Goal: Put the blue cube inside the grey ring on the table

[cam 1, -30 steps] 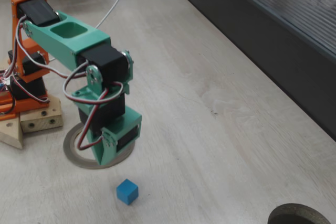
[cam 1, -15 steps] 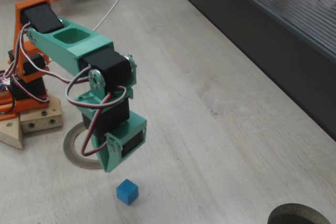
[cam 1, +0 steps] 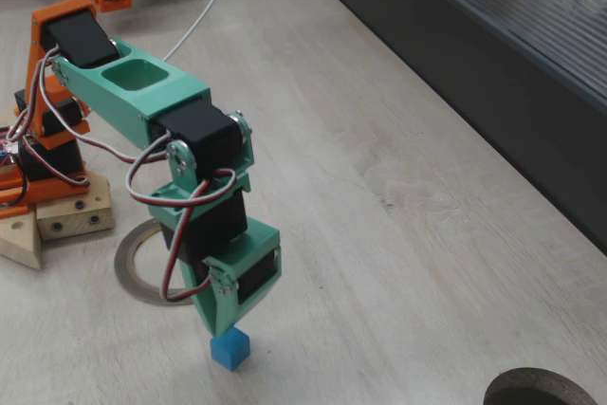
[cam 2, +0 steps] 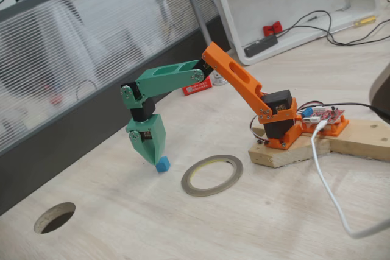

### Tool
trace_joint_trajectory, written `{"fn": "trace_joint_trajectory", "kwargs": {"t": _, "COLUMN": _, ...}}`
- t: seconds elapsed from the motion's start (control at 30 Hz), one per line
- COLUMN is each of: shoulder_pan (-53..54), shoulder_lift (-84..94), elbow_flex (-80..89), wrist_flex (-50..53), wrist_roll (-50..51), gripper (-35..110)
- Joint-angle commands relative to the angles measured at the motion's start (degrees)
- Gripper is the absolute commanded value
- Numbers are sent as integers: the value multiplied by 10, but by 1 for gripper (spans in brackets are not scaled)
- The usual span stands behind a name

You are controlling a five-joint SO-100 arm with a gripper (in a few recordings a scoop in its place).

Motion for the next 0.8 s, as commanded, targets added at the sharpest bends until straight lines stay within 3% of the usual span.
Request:
{"fn": "trace_joint_trajectory", "kwargs": {"t": 0.0, "shoulder_pan": 10, "shoulder_lift": 11, "elbow_flex": -2, "wrist_flex": -16, "wrist_roll": 5, "gripper": 2}}
{"fn": "trace_joint_trajectory", "kwargs": {"t": 0.33, "shoulder_pan": 78, "shoulder_lift": 11, "elbow_flex": -2, "wrist_flex": -11, "wrist_roll": 6, "gripper": 2}}
{"fn": "trace_joint_trajectory", "kwargs": {"t": 0.77, "shoulder_pan": 75, "shoulder_lift": 11, "elbow_flex": -2, "wrist_flex": -11, "wrist_roll": 2, "gripper": 2}}
